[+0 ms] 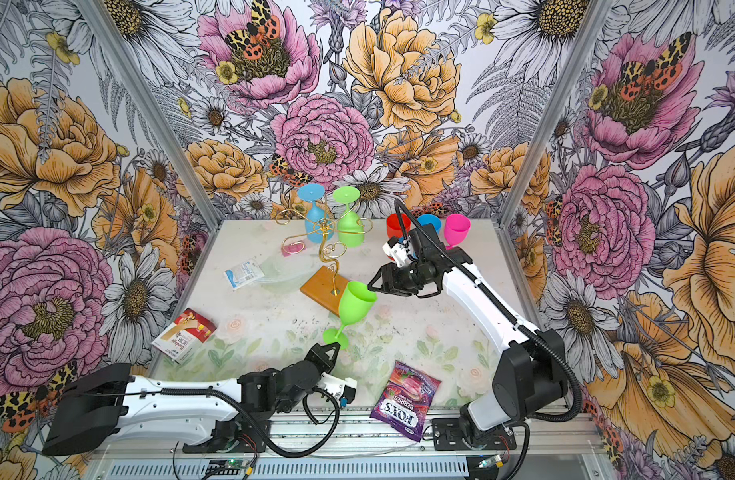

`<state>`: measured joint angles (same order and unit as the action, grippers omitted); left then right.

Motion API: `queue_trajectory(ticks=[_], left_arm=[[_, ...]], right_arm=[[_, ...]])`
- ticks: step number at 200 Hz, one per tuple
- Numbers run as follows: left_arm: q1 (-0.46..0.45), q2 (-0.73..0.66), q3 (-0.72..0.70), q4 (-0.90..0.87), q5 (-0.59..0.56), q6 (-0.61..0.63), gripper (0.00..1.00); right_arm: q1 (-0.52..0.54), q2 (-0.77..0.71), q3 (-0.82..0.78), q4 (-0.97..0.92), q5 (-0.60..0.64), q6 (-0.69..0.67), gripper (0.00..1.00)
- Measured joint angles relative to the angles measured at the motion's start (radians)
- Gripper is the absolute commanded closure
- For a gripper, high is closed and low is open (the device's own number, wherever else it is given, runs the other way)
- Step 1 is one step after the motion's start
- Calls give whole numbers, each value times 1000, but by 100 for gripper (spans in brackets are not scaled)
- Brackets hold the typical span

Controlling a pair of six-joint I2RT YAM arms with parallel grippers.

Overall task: Take the wine glass off the wine glass rack
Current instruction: Place the wine glass at the top-right of the table.

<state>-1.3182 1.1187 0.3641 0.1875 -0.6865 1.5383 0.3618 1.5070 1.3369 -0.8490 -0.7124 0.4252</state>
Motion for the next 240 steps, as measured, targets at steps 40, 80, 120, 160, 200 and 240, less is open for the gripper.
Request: queue_trajectory(ticks=[40, 80, 120, 160, 200, 240], left_arm=[[0, 1, -5, 1, -10, 7, 100], [0, 6, -5, 1, -17, 11, 100], [0, 20, -5, 1, -24, 15, 100], [0, 23, -5, 2, -30, 25, 100], [0, 23, -5, 4, -32, 33, 100], [0, 23, -6, 4, -32, 37, 100]], right_arm=[[5, 5, 0, 0, -6, -5, 55], [12, 14, 0, 0, -19, -16, 65], [26, 14, -2, 0, -23, -24, 72], [33, 36, -9, 0, -23, -26, 73], [39, 46, -24, -1, -23, -29, 80], [39, 47, -24, 0, -23, -38, 93]])
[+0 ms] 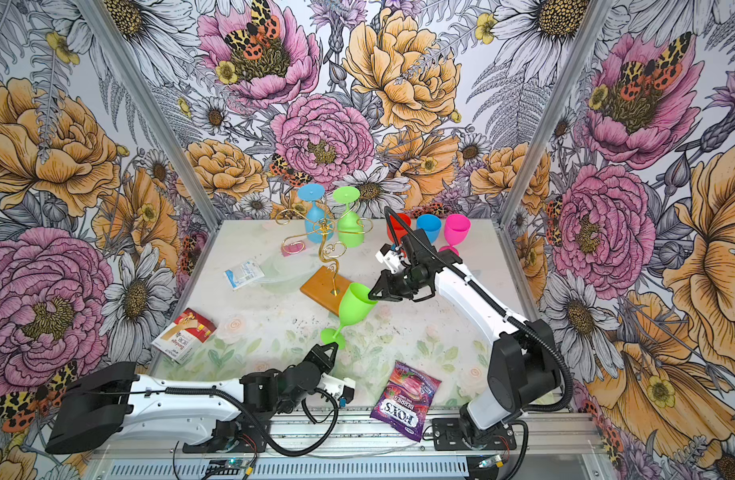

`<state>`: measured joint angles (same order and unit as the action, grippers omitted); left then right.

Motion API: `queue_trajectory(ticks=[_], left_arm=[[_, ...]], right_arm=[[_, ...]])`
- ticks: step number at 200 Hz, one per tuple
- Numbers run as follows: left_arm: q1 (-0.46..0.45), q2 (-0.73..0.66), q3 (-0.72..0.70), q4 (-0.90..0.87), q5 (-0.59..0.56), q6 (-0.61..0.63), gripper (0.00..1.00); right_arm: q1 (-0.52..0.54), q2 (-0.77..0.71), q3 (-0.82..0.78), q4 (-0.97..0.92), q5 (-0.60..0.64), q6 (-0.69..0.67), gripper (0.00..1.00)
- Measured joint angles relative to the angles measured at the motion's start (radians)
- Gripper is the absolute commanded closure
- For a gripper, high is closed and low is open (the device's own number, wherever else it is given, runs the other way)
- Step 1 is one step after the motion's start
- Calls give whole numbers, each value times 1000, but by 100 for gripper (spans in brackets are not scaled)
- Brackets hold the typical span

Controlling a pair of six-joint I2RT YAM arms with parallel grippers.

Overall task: Take the wine glass off the wine glass rack
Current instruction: Place the wine glass at the top-right of the table.

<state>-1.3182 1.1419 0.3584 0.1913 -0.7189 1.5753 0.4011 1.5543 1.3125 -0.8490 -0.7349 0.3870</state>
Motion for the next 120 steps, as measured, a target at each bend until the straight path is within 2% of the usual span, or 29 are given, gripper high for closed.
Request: queue_trajectory(ticks=[22, 40, 66, 120], left_arm=[[0, 0, -1, 0, -6, 7, 100], [0, 0, -4, 0, -7, 7, 100], [0, 0, -6, -8, -6, 7, 94], [0, -8, -8, -18, -6, -9, 70]], right_arm=[[0, 1, 0, -5, 9, -6, 100], [0, 6, 0, -7, 13, -7, 100], [0, 14, 0, -7, 16, -7, 100], [0, 18, 0, -7, 32, -7, 100]])
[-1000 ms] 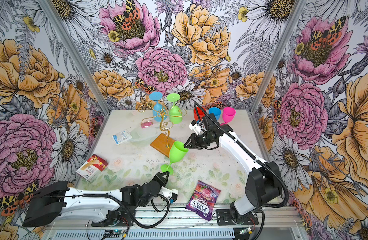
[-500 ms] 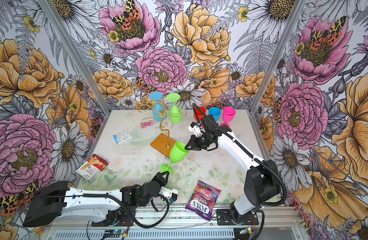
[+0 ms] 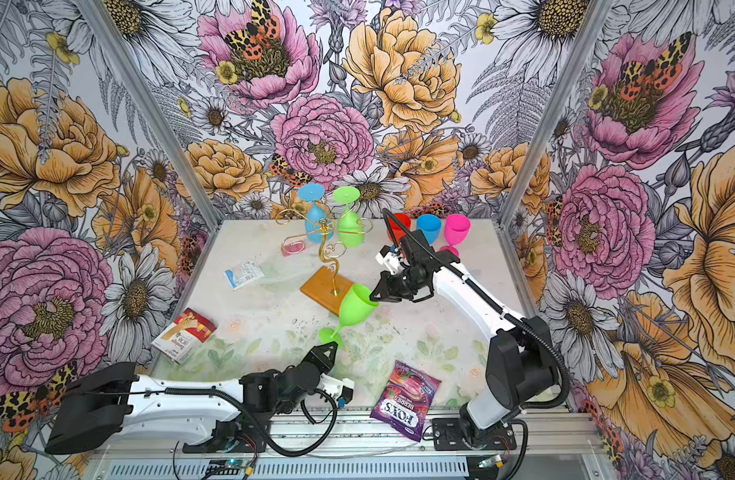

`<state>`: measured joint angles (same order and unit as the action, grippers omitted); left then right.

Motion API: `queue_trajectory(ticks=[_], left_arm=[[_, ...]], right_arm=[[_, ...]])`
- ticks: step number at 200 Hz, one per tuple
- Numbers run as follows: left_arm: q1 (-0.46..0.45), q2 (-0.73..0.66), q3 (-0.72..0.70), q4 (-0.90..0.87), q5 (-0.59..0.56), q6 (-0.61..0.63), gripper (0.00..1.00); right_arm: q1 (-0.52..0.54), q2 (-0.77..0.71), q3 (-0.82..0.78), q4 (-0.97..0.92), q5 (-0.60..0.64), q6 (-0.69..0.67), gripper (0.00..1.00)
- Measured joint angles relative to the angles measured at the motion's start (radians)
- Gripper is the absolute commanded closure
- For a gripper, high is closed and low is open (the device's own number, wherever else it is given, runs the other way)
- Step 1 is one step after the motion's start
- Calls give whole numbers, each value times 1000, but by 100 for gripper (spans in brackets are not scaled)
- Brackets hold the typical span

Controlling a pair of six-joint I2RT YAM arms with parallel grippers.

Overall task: Take the wine glass off the wine glass rack
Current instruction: Place the wine glass at the top-right of the table.

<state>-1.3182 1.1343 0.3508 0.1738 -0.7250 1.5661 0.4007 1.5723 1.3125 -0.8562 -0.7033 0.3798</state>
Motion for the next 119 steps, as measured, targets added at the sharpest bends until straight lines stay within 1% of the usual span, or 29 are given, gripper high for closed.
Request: queue_trajectory(ticks=[11, 31, 43, 58, 76, 99, 119], left_arm=[[0, -8, -2, -6, 0, -4, 65], [0, -23, -3, -16, 2, -16, 52], [0, -31, -5, -18, 5, -27, 38], [0, -42, -5, -27, 11, -42, 24], [0, -70, -5, -39, 24, -87, 6], [0, -106, 7, -78, 43, -163, 1], [0, -114, 37, -123, 45, -262, 1]], right_arm=[[-1, 0, 0, 0, 8, 0, 100], [-8, 0, 0, 0, 30, -4, 100], [-14, 0, 0, 0, 45, -4, 100], [-27, -1, 0, 0, 64, -7, 100], [-50, -2, 9, -1, 94, -13, 100], [-97, -17, 27, 0, 151, -27, 100], [-145, -48, 37, 0, 225, -39, 100]])
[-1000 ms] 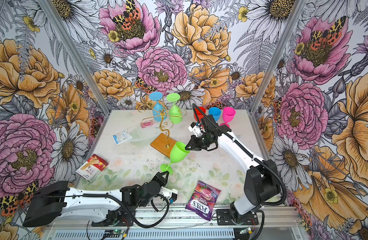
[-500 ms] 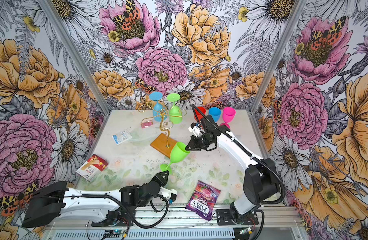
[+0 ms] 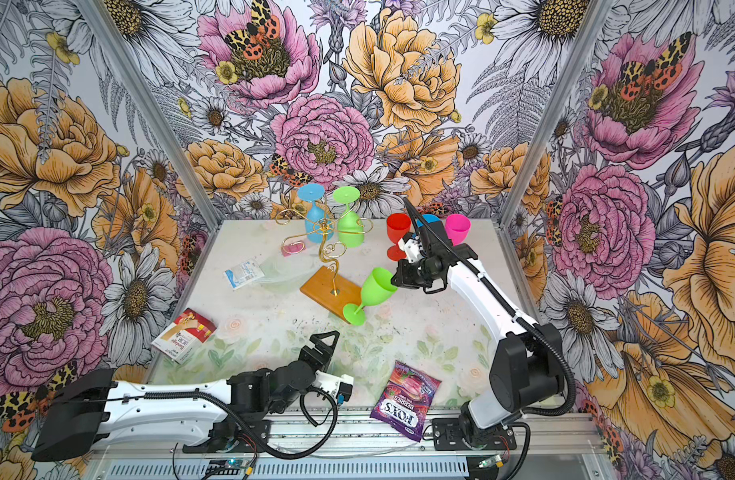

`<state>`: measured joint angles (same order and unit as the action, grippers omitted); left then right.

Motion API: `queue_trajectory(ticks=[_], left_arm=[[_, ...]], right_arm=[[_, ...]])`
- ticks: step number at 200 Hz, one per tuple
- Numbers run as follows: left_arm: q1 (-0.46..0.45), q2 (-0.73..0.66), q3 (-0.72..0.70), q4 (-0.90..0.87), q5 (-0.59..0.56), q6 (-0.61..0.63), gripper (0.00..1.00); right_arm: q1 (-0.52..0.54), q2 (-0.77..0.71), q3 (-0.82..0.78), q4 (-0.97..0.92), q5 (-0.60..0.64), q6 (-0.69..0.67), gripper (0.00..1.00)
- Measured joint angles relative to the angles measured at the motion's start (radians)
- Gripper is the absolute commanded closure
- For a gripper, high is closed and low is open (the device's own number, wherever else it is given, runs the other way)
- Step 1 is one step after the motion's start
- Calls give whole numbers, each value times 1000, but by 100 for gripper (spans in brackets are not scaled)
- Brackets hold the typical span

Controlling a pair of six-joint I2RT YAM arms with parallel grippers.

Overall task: Take the wine glass off the wine glass rack
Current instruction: Place the wine glass at the top-right of the table.

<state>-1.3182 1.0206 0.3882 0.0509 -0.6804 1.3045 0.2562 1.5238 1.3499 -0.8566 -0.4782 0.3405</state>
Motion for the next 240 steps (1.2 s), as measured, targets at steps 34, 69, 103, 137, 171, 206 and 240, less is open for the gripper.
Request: queue_trajectory(ticks=[34, 69, 103, 137, 171, 206, 240], left_arm=[[0, 0, 109, -99, -11, -240, 1], [2, 2, 238, -188, -74, -524, 1], [52, -13, 306, -296, -85, -772, 1], [183, -104, 311, -412, -5, -962, 1], [338, -187, 342, -519, 116, -1103, 1], [482, -236, 353, -580, 231, -1188, 1], [600, -242, 353, -607, 311, -1233, 1]], right_arm=[[-68, -54, 13, -16, 147, -32, 100], [-124, -58, 45, -75, 342, -74, 100], [-195, -57, 69, -135, 481, -100, 100], [-260, -50, 97, -157, 545, -103, 100], [-320, -20, 125, -156, 562, -107, 100], [-412, 14, 131, -157, 572, -107, 100], [-488, 56, 162, -151, 580, -107, 100]])
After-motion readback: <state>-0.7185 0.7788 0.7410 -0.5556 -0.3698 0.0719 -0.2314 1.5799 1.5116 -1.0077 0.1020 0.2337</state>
